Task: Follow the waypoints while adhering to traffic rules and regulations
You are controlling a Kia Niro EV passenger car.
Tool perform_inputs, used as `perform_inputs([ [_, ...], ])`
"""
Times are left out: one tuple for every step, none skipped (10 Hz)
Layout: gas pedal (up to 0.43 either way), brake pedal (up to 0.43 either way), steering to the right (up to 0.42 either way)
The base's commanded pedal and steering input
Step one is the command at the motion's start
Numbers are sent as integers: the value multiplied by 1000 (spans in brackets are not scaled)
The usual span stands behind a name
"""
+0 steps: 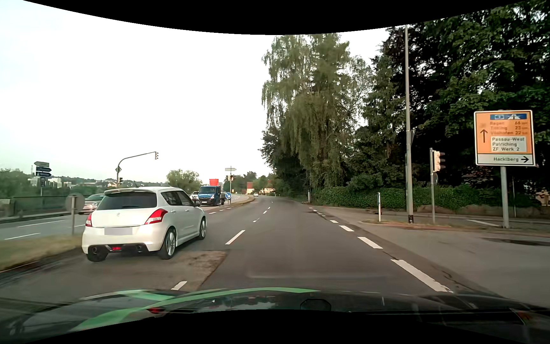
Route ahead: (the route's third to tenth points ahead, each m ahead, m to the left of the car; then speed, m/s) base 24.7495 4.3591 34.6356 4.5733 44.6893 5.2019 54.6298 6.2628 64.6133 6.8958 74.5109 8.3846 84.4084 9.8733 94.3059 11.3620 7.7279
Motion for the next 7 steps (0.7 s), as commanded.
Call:
perform_inputs([
  [358,0,-10],
  [350,0,-10],
  [331,0,-10],
  [228,0,-10],
  [228,0,-11],
  [228,0,-12],
  [248,0,-10],
])
